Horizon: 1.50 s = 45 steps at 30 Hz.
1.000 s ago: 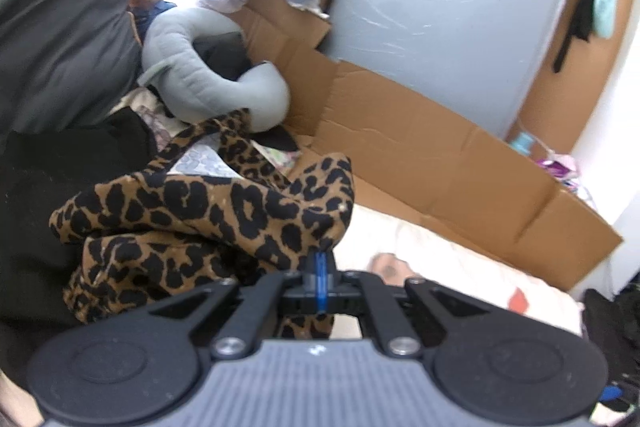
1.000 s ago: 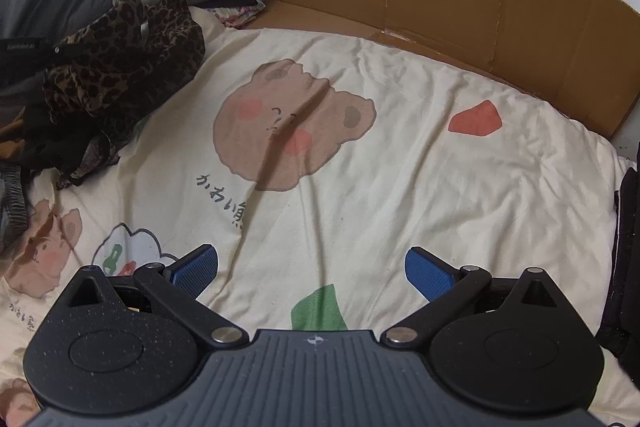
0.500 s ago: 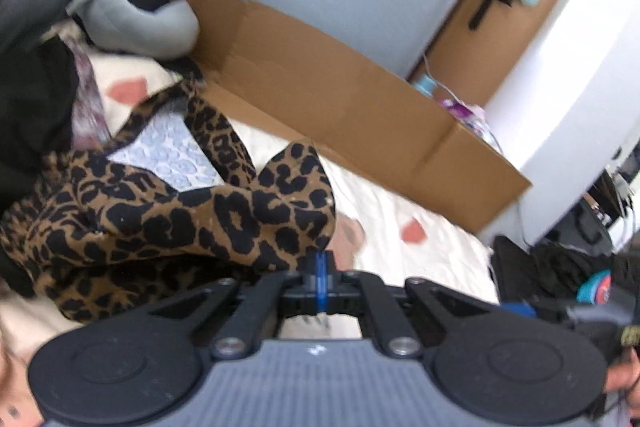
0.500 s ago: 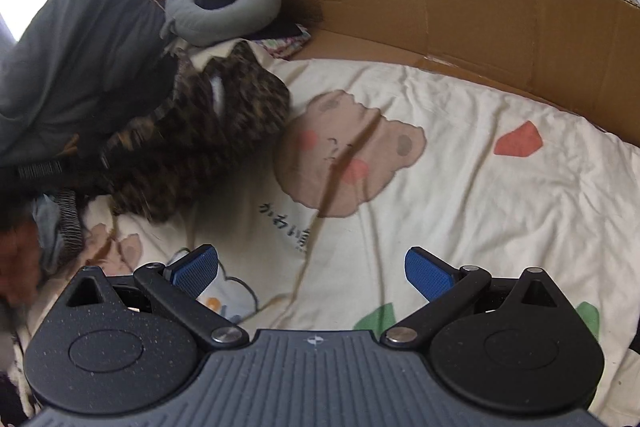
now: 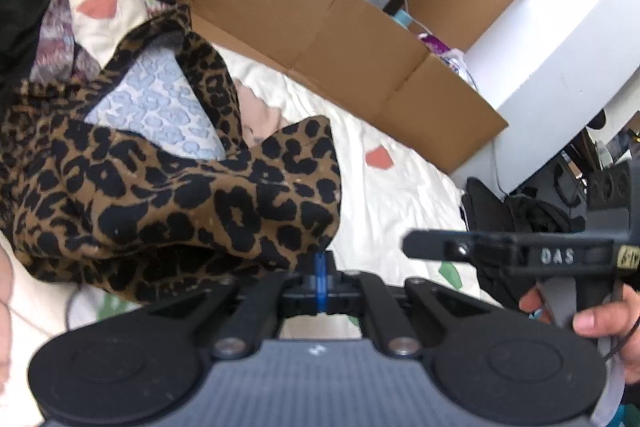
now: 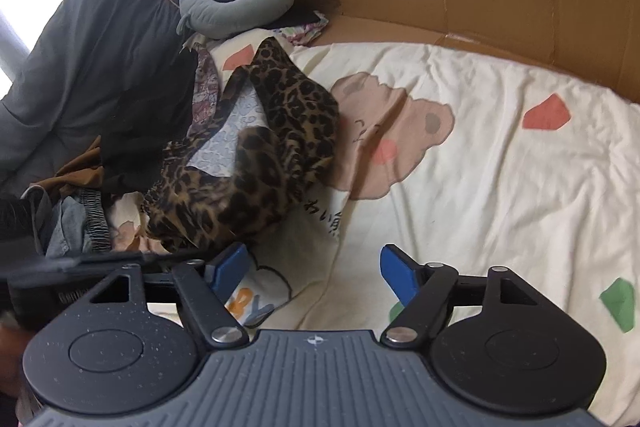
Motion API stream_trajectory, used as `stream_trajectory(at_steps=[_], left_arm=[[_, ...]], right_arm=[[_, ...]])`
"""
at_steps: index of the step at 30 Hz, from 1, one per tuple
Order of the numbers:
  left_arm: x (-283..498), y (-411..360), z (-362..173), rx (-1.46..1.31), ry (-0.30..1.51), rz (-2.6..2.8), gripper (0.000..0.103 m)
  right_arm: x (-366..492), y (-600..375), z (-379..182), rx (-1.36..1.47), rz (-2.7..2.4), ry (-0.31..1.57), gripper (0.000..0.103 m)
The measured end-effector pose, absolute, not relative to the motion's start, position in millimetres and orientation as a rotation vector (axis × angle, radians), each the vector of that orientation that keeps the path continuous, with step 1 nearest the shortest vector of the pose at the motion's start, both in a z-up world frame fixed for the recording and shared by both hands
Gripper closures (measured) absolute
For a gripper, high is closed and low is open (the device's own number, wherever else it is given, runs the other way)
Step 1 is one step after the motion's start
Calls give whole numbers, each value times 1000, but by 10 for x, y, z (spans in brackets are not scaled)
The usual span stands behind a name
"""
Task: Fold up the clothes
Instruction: 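Lay the leopard garment on the duvet and open the left tool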
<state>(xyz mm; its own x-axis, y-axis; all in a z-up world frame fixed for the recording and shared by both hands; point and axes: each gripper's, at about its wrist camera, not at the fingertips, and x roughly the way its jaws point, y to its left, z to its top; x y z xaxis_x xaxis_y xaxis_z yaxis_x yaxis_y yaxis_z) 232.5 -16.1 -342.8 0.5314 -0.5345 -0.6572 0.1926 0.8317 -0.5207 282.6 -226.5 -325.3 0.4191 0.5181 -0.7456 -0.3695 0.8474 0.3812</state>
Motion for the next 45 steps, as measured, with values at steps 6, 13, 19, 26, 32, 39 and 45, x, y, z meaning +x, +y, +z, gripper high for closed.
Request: stream_trajectory(at_steps=[6, 13, 19, 26, 32, 39, 45], left_arm=[[2217, -144, -3472, -413, 995, -516, 95], [2230, 186, -3285, -400, 958, -393, 57], [2484, 451, -3187, -366, 895, -235, 42], [2809, 728, -3253, -329, 836, -83, 30], [3004, 816, -3430, -322, 835, -54, 30], [3114, 906, -3633, -375, 846, -17, 48], [3063, 914, -3574, -360, 819, -28, 88]], right_arm=[[2799, -2153, -3383, 171, 579, 1023, 28], [2760, -2148, -3385, 161, 582, 1023, 28], [2742, -2171, -3405, 150, 575, 1021, 28], [2744, -2187, -3444, 140, 564, 1029, 28], [2744, -2205, -3460, 129, 553, 1030, 28], [2740, -2230, -3487, 124, 545, 1033, 28], [2748, -2260, -3490, 126, 535, 1032, 28]])
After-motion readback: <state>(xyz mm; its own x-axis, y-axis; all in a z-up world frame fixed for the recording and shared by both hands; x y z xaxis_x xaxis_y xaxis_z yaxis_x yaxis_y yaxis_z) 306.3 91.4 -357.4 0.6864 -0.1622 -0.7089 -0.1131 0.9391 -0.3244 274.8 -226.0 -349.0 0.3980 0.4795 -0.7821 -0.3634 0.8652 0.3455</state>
